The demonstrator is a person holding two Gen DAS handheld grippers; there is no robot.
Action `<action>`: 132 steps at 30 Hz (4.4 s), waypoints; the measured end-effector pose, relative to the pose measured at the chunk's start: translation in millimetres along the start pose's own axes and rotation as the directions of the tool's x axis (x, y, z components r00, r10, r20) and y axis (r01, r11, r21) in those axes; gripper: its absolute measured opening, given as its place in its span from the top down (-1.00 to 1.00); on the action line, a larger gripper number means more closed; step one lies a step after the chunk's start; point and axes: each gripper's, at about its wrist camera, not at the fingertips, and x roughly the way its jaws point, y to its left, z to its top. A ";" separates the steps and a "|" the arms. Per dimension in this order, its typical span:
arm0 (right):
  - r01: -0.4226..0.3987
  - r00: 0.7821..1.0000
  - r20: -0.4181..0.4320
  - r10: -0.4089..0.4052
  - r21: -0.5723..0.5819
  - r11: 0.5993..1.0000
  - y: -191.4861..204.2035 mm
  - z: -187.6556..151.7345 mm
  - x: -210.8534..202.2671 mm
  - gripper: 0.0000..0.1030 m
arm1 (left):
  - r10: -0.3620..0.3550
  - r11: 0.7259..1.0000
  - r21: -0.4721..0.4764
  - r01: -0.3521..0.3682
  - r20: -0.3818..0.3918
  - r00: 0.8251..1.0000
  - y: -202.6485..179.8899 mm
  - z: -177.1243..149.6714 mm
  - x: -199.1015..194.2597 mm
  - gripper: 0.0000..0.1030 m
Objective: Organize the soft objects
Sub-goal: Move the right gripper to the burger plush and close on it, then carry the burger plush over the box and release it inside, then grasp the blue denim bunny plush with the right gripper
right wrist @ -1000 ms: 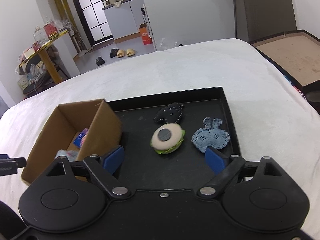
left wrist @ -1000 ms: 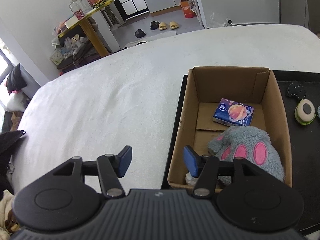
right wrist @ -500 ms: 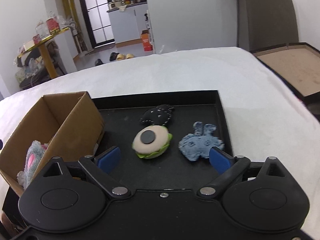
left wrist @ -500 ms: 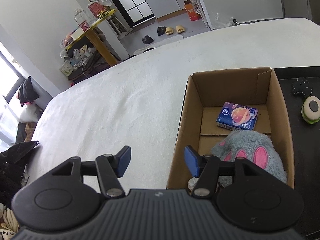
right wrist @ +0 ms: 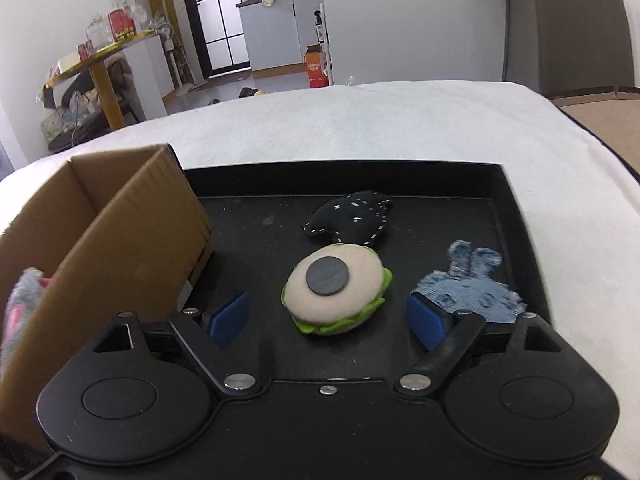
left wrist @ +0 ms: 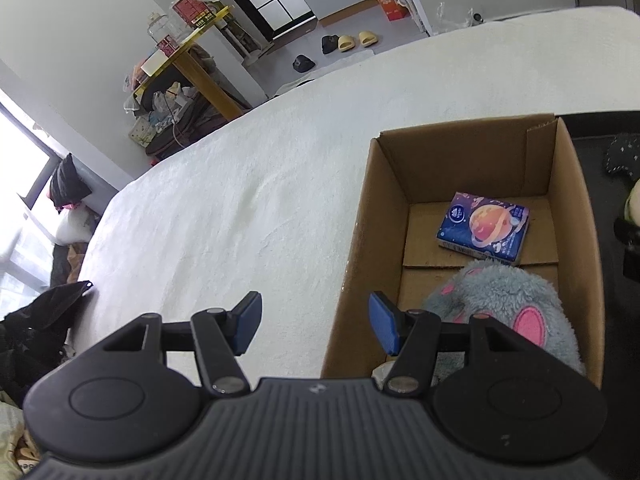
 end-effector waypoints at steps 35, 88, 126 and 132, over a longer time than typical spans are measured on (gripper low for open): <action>0.131 0.991 0.030 -0.128 -0.112 0.985 16.8 9.8 -82.9 0.00 | -0.082 0.993 -0.080 0.082 0.003 0.997 26.2 -8.7 -7.1 -0.13; -0.102 0.994 -0.034 0.100 -0.075 0.992 156.6 66.9 -82.4 -0.02 | -0.525 0.814 -0.324 0.482 -0.055 0.850 84.5 -32.4 55.6 0.65; -0.035 0.998 -0.050 0.034 -0.020 0.999 87.2 40.0 -99.1 -0.14 | -0.392 0.892 -0.231 0.388 0.029 0.919 77.7 -31.6 20.0 0.70; -0.029 0.998 -0.047 0.029 0.004 1.000 67.1 34.3 -99.0 -0.14 | -0.354 0.914 -0.201 0.351 0.023 0.935 70.4 -29.8 16.6 0.68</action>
